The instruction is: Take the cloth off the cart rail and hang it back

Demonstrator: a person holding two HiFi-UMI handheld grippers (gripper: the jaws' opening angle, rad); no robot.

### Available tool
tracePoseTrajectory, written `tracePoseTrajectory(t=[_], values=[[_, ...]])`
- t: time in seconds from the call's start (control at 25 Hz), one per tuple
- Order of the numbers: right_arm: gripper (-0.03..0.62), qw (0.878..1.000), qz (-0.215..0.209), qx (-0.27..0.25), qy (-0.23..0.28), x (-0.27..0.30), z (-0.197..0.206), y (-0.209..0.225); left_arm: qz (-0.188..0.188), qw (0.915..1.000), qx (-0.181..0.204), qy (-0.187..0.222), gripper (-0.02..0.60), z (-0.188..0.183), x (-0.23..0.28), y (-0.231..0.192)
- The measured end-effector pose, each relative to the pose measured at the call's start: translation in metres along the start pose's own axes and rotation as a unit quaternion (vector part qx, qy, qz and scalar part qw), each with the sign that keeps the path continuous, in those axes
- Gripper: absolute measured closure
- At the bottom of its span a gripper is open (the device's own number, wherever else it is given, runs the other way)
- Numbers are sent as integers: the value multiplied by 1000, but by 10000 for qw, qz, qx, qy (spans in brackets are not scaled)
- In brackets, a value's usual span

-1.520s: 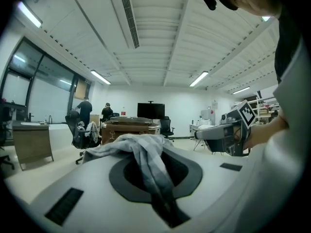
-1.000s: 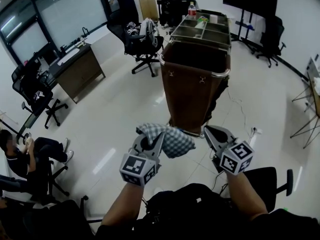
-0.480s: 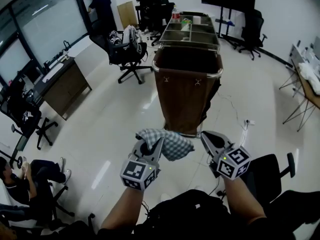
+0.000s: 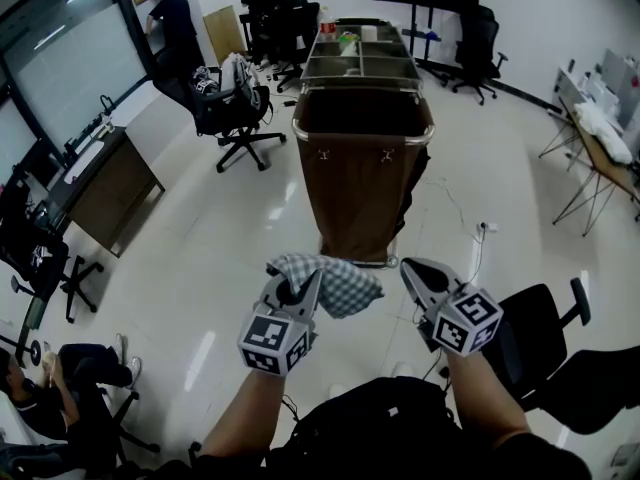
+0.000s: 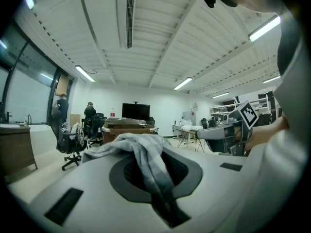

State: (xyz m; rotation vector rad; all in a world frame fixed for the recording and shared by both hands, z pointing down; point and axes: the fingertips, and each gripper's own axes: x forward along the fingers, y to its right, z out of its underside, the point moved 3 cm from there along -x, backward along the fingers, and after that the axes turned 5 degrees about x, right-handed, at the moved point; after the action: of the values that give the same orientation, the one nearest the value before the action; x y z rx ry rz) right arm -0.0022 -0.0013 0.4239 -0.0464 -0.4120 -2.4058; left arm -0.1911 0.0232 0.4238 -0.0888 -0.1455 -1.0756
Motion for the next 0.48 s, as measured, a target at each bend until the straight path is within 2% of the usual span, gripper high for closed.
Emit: tracePoseTrajectory(t=[0.48], values=[[574, 9996, 180, -172, 138, 7, -18, -4, 202, 9994, 173, 200, 555, -30, 11, -21]])
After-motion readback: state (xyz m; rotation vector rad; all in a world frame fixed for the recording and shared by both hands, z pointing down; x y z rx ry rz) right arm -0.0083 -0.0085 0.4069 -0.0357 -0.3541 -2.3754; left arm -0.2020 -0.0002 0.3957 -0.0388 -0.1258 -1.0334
